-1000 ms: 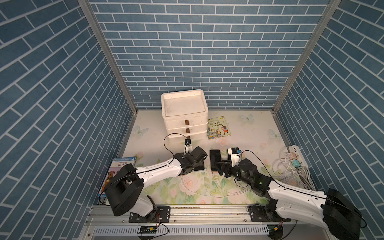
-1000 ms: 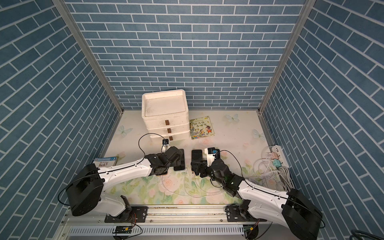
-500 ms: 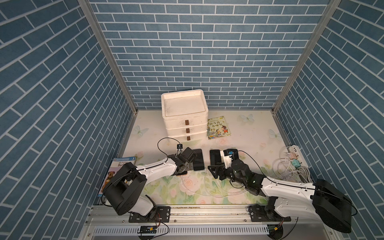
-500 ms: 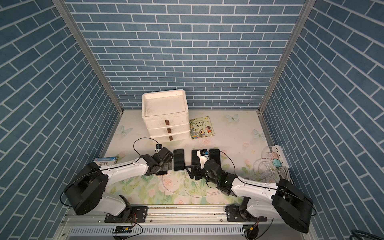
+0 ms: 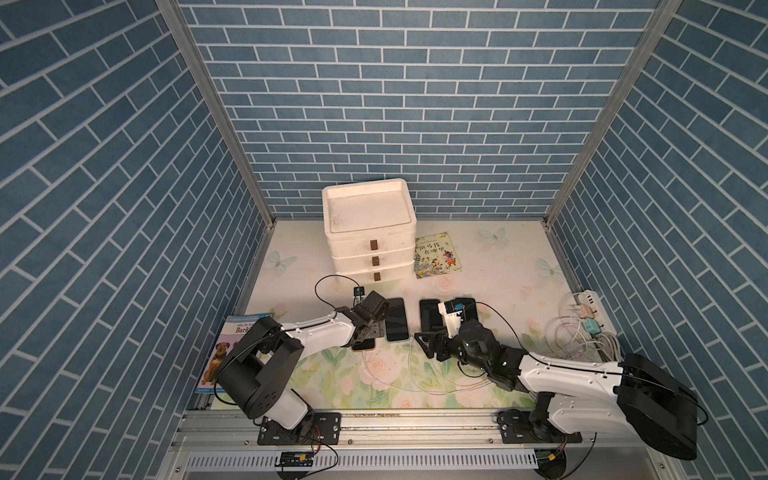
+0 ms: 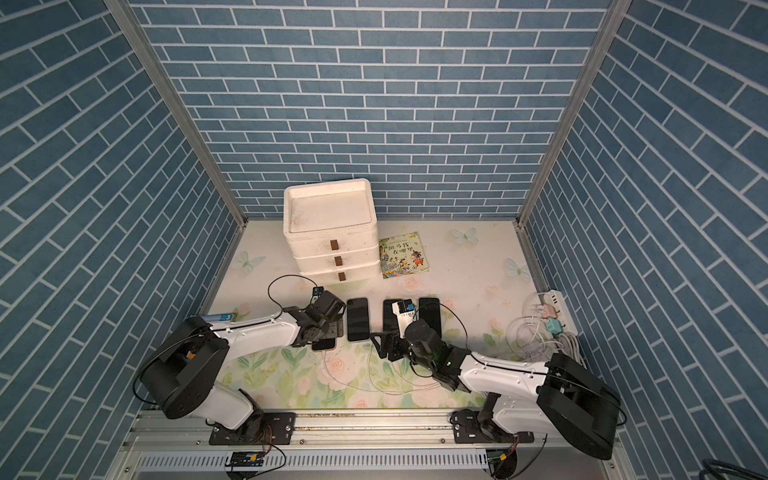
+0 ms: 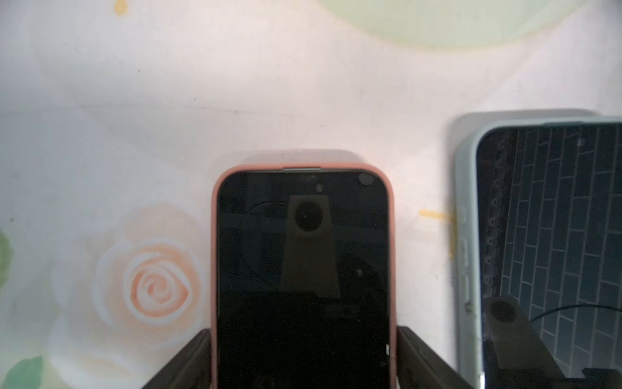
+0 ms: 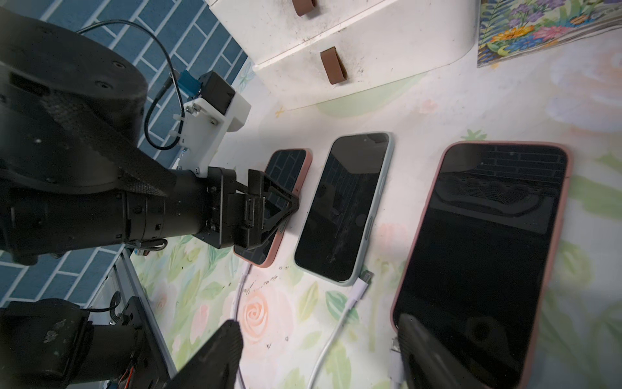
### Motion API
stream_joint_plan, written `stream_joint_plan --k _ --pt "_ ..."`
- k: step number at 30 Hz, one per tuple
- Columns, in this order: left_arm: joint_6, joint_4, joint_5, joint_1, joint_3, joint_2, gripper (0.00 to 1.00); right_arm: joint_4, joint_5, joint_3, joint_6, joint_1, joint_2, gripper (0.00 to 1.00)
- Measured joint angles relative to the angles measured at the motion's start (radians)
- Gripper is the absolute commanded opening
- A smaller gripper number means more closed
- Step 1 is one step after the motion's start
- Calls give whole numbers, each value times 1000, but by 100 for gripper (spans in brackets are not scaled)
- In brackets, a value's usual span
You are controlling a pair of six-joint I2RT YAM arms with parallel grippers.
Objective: Unplug the charging cable from the phone
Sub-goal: Pick up the phone at the center of the board.
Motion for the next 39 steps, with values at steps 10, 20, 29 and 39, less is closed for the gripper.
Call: stream_joint_plan --k 10,20,29,39 --pt "2 34 -6 -1 -22 -10 82 -2 10 0 -4 0 -21 78" --pt "4 66 -9 -1 -45 -25 36 -2 21 0 -4 0 -35 78" --pt "0 69 -13 0 -46 -31 0 -3 71 72 -27 117 111 72" --pt "-38 4 -10 4 -84 -156 0 19 294 206 -105 338 330 79"
